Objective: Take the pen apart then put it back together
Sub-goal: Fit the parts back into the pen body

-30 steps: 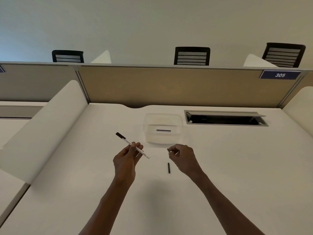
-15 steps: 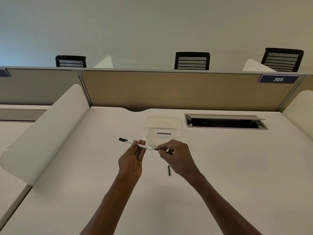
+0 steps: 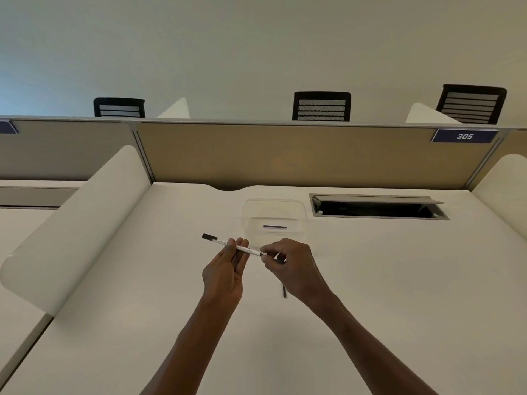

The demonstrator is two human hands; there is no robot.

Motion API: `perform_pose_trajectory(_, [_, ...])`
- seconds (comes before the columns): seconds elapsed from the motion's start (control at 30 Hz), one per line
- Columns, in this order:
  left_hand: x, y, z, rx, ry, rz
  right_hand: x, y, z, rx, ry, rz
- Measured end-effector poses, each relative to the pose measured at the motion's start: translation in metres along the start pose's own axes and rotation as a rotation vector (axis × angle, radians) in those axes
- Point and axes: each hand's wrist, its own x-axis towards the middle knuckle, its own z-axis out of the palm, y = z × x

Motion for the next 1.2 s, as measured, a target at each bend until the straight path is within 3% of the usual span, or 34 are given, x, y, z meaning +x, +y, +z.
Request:
perform_pose_trajectory(0.2, [0.002,-0.005,-0.007,0.037,-0.017,-0.025,0.002,-0.001,0.004,-0.084,-0.027,-0.058])
perform_pose_trajectory(0.33, [0.005,-0.001,-0.016,0.437,-0.061,0.002,0.009,0.001,-0.001,-0.186,-0.055,-0.064])
perform_pose_trajectory(0.4, [0.007,0.001,-0.022,0.763,-0.065,0.156,0.013,0.003,-0.005,-0.246,-0.079,-0.067])
perform_pose_trajectory(0.47, [0.009,0.003,-0.027,1.048,-0.070,0.451,0.015,0.005,-0.008,-0.255,-0.103,-0.061])
perform_pose_trajectory(0.57, [0.010,0.004,-0.029,1.310,-0.299,0.849,0.017,0.005,-0.011,-0.232,-0.134,-0.066])
perform_pose_trajectory(0.63, [0.011,0.003,-0.027,1.426,-0.454,0.995,0.018,0.003,-0.013,-0.204,-0.159,-0.073])
perform_pose_trajectory(0.77, [0.010,0.003,-0.019,1.346,-0.634,1.088,0.021,-0.003,-0.019,-0.136,-0.193,-0.066])
perform_pose_trajectory(0.97, [0.010,0.003,-0.017,1.298,-0.571,1.107,0.027,-0.002,-0.033,-0.001,-0.295,0.078])
perform_pose_trajectory(1.2, [0.006,0.006,-0.011,1.203,-0.541,0.958,0.028,-0.002,-0.033,0.312,-0.010,0.138])
